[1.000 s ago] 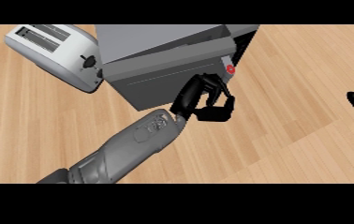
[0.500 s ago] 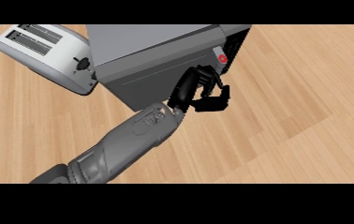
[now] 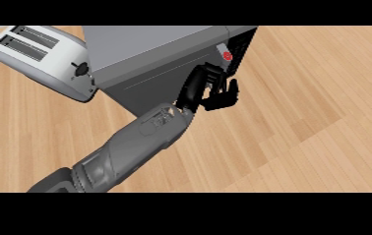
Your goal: Pick up the milk, place it into the microwave and close the microwave
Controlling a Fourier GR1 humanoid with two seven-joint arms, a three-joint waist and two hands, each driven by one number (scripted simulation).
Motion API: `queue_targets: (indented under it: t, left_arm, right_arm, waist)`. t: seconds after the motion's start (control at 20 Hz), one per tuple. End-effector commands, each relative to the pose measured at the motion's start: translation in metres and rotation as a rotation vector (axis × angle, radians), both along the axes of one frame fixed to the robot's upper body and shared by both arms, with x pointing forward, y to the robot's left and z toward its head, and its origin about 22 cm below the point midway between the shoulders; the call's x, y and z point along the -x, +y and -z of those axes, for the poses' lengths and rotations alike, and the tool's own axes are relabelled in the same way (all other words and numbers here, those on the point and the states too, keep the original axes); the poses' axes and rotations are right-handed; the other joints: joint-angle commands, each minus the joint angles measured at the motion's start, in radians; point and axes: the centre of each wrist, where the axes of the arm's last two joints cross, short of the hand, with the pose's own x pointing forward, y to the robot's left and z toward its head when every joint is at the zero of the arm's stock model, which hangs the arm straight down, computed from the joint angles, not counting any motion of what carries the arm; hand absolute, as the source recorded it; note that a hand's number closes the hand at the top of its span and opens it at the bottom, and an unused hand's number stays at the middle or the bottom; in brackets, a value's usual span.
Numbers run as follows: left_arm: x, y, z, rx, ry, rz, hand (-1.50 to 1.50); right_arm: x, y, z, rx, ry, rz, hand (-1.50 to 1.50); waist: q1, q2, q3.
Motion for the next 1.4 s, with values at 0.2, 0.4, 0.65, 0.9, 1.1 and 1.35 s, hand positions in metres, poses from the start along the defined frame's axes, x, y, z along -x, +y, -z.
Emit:
queue_targets:
  t: [0.2, 0.4, 0.65, 0.9, 1.1, 1.35]
  left_arm:
    - [-0.001, -0.038, -0.037, 0.028, -0.102, 0.105, 1.50]
    - [0.000, -0.038, -0.035, 0.028, -0.107, 0.092, 1.50]
    - [-0.018, -0.014, -0.019, 0.067, 0.015, -0.231, 1.50]
    - [-0.021, -0.011, -0.013, 0.052, 0.020, -0.216, 1.50]
    - [-0.026, 0.003, -0.002, 0.008, 0.028, -0.213, 1.50]
    - [-0.032, 0.023, 0.005, -0.014, 0.048, -0.186, 1.50]
  right_arm:
    - [-0.005, -0.005, -0.010, 0.000, -0.008, -0.013, -1.50]
    - [-0.006, -0.006, -0.011, -0.017, 0.001, -0.031, -1.50]
    - [-0.005, -0.013, -0.017, -0.025, -0.005, -0.005, -1.50]
    - [-0.003, -0.022, -0.025, -0.016, -0.019, 0.042, -1.50]
    - [0.001, -0.028, -0.033, -0.021, -0.042, 0.083, -1.50]
    - [0.006, -0.028, -0.037, -0.032, -0.051, 0.089, -1.50]
  waist:
    - [-0.020, 0.005, 0.000]
    - [-0.032, 0.004, 0.002]
    - [0.033, -0.007, 0.000]
    - [0.069, -0.003, -0.001]
    - [0.094, -0.004, -0.002]
    - [0.122, 0.002, -0.004]
